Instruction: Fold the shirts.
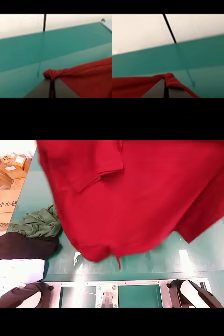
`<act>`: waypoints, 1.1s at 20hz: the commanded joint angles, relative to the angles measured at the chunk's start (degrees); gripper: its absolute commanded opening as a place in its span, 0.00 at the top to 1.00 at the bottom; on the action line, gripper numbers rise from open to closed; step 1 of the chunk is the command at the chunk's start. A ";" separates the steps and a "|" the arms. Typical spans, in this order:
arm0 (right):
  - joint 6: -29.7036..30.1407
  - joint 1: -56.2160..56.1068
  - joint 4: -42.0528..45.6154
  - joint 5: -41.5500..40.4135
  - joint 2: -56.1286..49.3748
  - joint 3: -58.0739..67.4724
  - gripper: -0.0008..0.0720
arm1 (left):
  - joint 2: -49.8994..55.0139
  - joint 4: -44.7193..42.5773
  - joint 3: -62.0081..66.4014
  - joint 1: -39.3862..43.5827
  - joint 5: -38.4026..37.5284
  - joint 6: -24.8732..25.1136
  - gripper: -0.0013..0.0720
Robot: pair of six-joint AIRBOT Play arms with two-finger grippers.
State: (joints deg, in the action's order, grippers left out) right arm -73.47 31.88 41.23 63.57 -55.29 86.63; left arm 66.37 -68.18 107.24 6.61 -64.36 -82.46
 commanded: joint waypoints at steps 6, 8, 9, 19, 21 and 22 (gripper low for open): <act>5.75 -10.10 -0.33 -13.16 -32.46 -7.69 0.97 | 32.92 10.97 -0.87 -0.07 11.58 6.23 0.94; 6.27 -10.82 -0.35 -14.19 -38.77 -6.27 0.97 | 37.70 13.42 -0.87 -0.07 13.14 6.47 0.94; 6.25 -10.82 -0.35 -14.25 -40.92 -5.64 0.97 | 39.30 13.40 -0.87 -0.07 12.83 6.47 0.94; 3.87 1.18 -0.28 9.20 -39.56 -1.49 0.97 | 40.17 0.42 7.32 -0.09 -16.04 4.81 0.59; 3.85 3.63 0.28 10.86 -35.85 -5.33 0.97 | 40.17 -0.81 8.00 -0.09 -21.22 4.92 0.94; 3.82 5.01 1.42 10.86 -33.05 -8.37 0.97 | 40.17 -0.83 7.76 -0.09 -23.34 4.92 0.94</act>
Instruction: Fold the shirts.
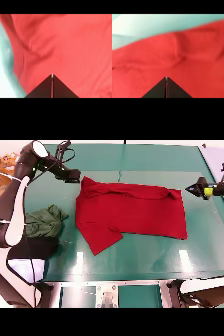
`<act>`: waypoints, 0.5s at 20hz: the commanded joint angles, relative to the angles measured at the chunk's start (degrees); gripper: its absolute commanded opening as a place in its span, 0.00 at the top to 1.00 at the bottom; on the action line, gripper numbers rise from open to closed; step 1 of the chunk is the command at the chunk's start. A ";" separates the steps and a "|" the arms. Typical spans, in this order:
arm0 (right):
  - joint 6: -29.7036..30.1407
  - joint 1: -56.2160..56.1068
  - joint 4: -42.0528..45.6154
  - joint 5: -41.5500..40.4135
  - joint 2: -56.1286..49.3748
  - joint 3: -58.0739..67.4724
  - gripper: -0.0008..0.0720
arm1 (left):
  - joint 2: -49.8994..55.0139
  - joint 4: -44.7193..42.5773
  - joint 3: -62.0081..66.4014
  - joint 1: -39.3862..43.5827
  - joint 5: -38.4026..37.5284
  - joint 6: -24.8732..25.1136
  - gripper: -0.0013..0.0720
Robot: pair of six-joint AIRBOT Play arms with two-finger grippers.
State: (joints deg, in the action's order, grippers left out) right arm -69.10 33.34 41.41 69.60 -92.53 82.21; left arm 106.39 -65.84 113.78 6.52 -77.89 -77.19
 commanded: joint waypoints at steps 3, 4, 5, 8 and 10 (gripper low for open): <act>-1.18 9.09 8.63 4.07 12.87 -13.18 0.97 | -0.24 -1.90 -1.55 0.00 -12.61 -0.59 0.94; -1.40 11.21 10.47 3.69 15.08 -15.82 0.97 | -1.46 -0.57 -4.66 0.00 -12.33 -0.46 0.94; -1.42 13.66 12.00 3.39 16.98 -18.49 0.97 | -3.19 0.13 -8.55 0.00 -11.87 0.17 0.94; -1.33 20.20 12.92 3.37 19.78 -24.87 0.97 | -12.85 -0.17 -26.69 -0.76 -6.05 1.95 0.94; -0.59 23.10 13.11 3.34 19.93 -28.50 0.90 | -20.79 1.20 -40.13 -3.80 0.02 2.25 0.94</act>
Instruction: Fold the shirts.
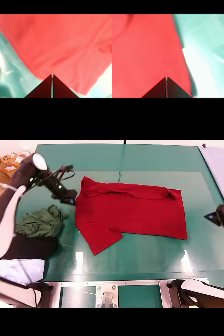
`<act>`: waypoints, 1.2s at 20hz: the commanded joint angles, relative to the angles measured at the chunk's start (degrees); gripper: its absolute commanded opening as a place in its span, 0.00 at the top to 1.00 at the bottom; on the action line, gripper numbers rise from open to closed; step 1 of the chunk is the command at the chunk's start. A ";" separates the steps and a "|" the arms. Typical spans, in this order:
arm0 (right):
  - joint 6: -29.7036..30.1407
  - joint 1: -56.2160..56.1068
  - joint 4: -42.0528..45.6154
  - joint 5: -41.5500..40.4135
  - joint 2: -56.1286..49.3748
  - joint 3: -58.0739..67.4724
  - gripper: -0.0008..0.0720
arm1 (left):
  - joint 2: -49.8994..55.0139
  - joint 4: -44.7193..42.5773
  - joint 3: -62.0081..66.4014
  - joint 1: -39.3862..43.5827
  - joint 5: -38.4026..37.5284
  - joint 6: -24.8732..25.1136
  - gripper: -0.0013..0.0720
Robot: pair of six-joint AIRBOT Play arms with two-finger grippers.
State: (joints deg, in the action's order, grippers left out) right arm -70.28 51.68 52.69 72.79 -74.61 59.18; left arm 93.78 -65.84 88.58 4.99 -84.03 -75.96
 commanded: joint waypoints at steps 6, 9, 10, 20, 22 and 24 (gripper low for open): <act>3.54 3.58 2.23 -7.30 1.07 -15.56 0.29 | -14.62 12.79 -29.70 -13.94 12.37 1.05 0.33; 4.00 1.14 2.12 -8.74 -3.17 -16.92 0.29 | -14.62 14.49 -30.29 -14.19 15.54 1.73 0.23; 4.59 -0.04 1.55 -8.74 -4.87 -16.92 0.29 | -14.62 14.53 -30.29 -14.19 16.13 1.75 0.23; 4.98 -6.40 3.06 -3.63 -9.68 -14.97 0.48 | -14.62 14.73 -30.29 -14.19 15.87 2.10 0.23; 4.98 -6.40 4.04 -2.67 -9.68 -14.19 0.70 | -14.62 14.73 -30.29 -14.19 15.02 2.10 0.23; 4.90 -6.34 4.94 -3.13 -9.68 -12.33 0.97 | -14.62 14.88 -30.29 -14.19 14.16 2.08 0.23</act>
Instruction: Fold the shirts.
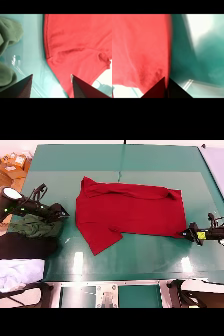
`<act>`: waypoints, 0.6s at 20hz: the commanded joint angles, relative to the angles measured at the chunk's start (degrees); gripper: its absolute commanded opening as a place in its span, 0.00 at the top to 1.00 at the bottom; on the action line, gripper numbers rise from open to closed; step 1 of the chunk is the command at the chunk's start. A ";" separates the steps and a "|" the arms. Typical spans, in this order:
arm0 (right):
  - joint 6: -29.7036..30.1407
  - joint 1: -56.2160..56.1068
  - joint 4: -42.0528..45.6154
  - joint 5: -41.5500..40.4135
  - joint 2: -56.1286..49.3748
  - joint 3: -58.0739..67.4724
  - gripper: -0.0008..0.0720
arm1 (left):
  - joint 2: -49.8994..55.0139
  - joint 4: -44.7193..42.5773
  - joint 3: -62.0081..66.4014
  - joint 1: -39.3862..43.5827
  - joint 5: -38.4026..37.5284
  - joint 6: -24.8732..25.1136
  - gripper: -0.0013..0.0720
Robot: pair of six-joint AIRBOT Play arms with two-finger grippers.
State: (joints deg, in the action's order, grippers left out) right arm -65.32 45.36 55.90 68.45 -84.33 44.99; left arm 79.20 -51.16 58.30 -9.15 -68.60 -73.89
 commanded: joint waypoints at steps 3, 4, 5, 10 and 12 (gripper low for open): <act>-2.23 0.66 3.13 1.14 0.04 8.20 0.97 | -0.02 0.26 -0.04 0.79 -2.32 -0.13 0.23; -2.99 0.87 3.08 1.16 0.04 10.03 0.97 | -0.02 0.20 -0.07 1.99 -1.77 -0.15 0.23; -3.21 0.87 3.08 1.27 0.04 11.13 0.97 | -0.02 0.24 -0.52 3.89 -0.09 -0.22 0.23; -1.95 0.68 3.08 1.25 0.04 10.95 0.97 | 3.23 2.12 -6.84 13.97 12.59 -3.21 0.23; -1.88 0.68 3.08 1.22 0.04 10.95 0.97 | 6.47 5.27 -7.39 15.85 15.47 -2.75 0.23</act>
State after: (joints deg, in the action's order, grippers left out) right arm -67.68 46.00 59.13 69.47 -84.33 55.55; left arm 82.59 -48.99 52.66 3.14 -59.27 -76.16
